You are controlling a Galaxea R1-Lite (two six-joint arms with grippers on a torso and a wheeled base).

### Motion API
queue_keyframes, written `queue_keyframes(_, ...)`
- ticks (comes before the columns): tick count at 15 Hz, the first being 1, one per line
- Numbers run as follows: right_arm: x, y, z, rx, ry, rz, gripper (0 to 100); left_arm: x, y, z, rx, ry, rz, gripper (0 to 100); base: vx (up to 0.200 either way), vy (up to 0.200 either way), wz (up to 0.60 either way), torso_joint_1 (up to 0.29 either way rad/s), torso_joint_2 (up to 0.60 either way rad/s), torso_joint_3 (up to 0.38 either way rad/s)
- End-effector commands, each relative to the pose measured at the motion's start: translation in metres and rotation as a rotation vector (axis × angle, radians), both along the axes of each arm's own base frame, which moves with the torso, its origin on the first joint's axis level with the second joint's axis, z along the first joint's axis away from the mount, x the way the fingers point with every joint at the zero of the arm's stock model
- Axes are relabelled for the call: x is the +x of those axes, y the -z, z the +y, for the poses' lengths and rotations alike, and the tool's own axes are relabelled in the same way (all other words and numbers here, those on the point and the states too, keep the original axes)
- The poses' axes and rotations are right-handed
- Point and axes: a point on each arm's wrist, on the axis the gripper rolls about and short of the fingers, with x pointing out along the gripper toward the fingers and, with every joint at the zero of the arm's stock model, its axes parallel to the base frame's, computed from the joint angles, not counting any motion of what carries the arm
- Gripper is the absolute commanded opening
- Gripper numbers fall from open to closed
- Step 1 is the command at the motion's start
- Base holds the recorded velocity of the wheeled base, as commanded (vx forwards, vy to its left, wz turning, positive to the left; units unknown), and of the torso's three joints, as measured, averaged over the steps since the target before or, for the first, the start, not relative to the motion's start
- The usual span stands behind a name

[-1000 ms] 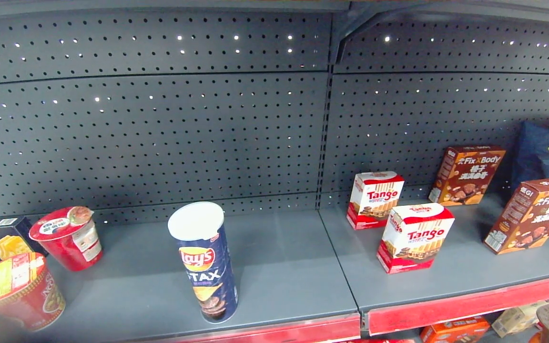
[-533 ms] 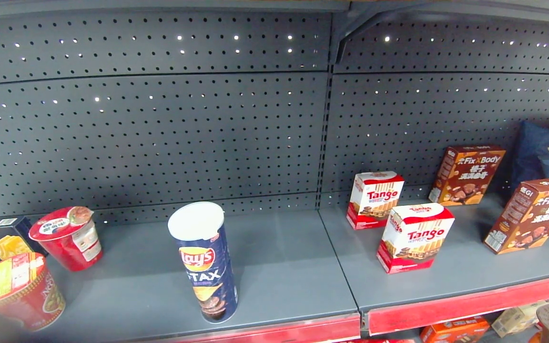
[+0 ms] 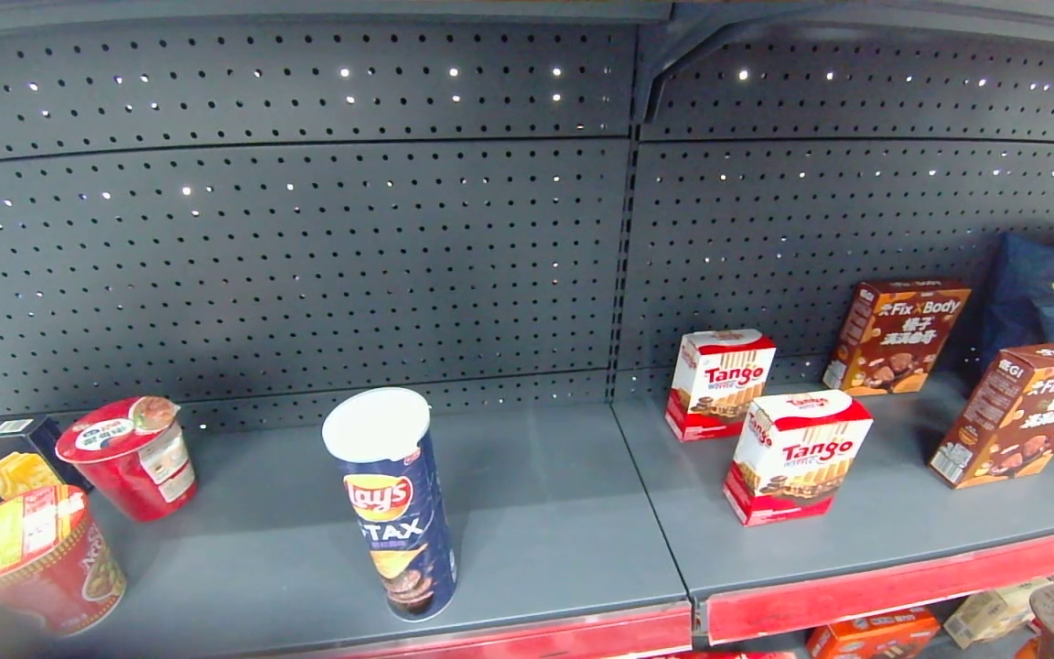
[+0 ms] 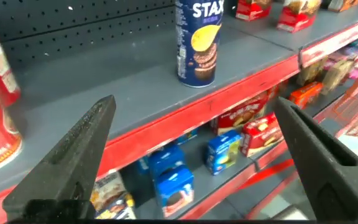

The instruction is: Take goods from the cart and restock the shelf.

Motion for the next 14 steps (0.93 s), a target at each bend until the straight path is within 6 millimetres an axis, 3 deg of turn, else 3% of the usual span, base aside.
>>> queue_keyframes(1,-0.001,-0.002,0.0,-0.001,-0.003,-0.008,0,0.0,0.0,0.0,-0.001,-0.009,0.001,100,0.0,0.0,0.0,0.0,0.0,0.0)
queue_keyframes(14,-0.005,-0.036,-0.001,-0.003,-0.046,-0.066,0,0.0,0.0,0.001,-0.124,-0.023,0.063,100,0.0,0.0,0.0,0.0,0.0,0.0)
